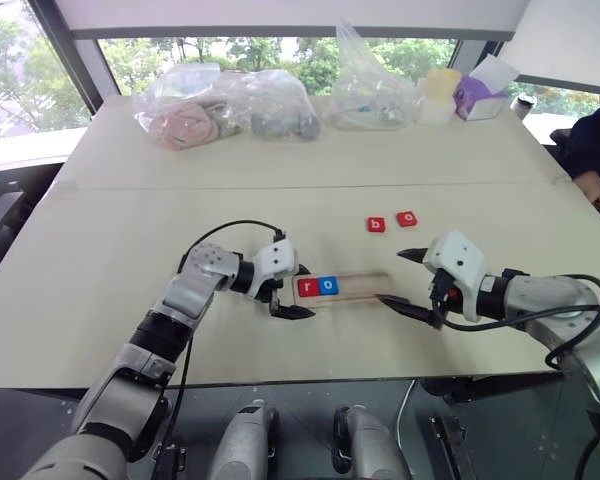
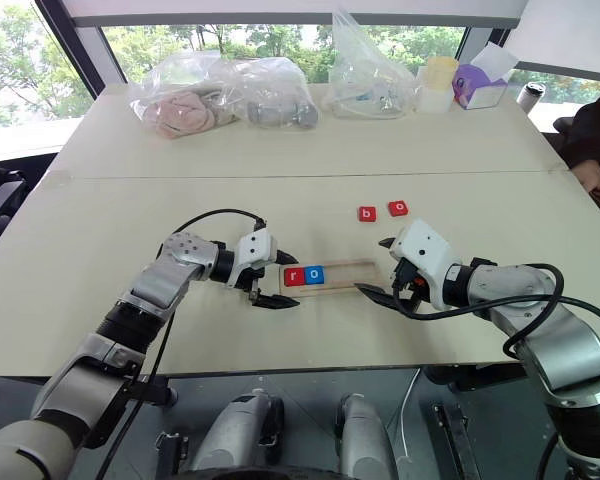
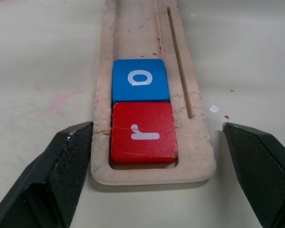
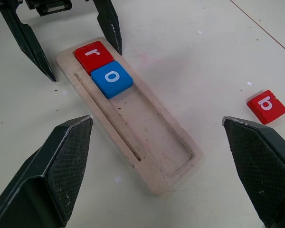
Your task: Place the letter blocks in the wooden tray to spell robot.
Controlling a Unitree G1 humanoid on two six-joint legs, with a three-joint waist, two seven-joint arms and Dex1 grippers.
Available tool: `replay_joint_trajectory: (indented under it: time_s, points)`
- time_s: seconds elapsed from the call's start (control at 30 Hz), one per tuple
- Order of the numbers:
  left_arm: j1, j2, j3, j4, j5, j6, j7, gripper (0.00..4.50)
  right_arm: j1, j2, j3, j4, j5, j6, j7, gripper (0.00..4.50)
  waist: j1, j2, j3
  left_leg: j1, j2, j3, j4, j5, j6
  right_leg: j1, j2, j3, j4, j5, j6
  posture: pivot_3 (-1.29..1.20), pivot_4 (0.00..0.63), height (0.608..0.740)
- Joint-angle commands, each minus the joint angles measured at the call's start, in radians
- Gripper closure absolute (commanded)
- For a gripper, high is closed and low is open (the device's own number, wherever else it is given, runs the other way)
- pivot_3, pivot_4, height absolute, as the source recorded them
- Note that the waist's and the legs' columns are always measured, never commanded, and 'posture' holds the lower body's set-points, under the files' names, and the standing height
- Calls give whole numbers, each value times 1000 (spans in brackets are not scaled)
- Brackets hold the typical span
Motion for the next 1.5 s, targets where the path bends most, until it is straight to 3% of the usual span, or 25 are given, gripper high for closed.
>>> replay_joint_trajectory:
  time_s: [0.03,0.43,0.73,0.93,1.07,1.33,1.5]
  points:
    - [15,6,13,-2,-11,13,19,25,-22,4,-7,-21,0,-12,0,0,0,0,0,0,0,0,0,0,0,0,0,0,0,0,0,0,150,725]
    - [-10,21,87,-89,-82,16,73,25,-40,2,5,-10,2,-13,11,0,-1,0,0,-1,0,0,0,0,0,-1,0,0,0,0,0,0,150,725]
    - [9,51,147,-309,-263,176,17,25,-103,31,34,43,-20,-36,3,0,-5,0,1,-1,0,0,0,0,0,-1,0,0,0,0,0,0,150,725]
    - [12,108,249,-440,-369,298,75,25,-274,174,126,267,-185,-79,-166,0,-12,0,1,0,1,0,0,0,-1,-2,1,0,2,0,0,0,150,725]
    - [32,148,344,-529,-444,389,154,25,-370,305,147,352,-213,27,-275,0,-16,0,1,-1,1,0,-1,1,-1,-2,1,0,2,0,0,0,150,725]
    - [169,215,455,-729,-531,494,292,25,-458,593,31,430,-235,267,-582,0,-30,0,1,-1,0,0,-2,1,-1,-2,1,1,3,2,4,0,150,725]
    - [212,245,503,-810,-601,546,347,25,-492,678,-17,501,-255,281,-691,0,-30,0,1,0,0,0,-2,1,-2,-2,1,0,3,1,2,0,150,725]
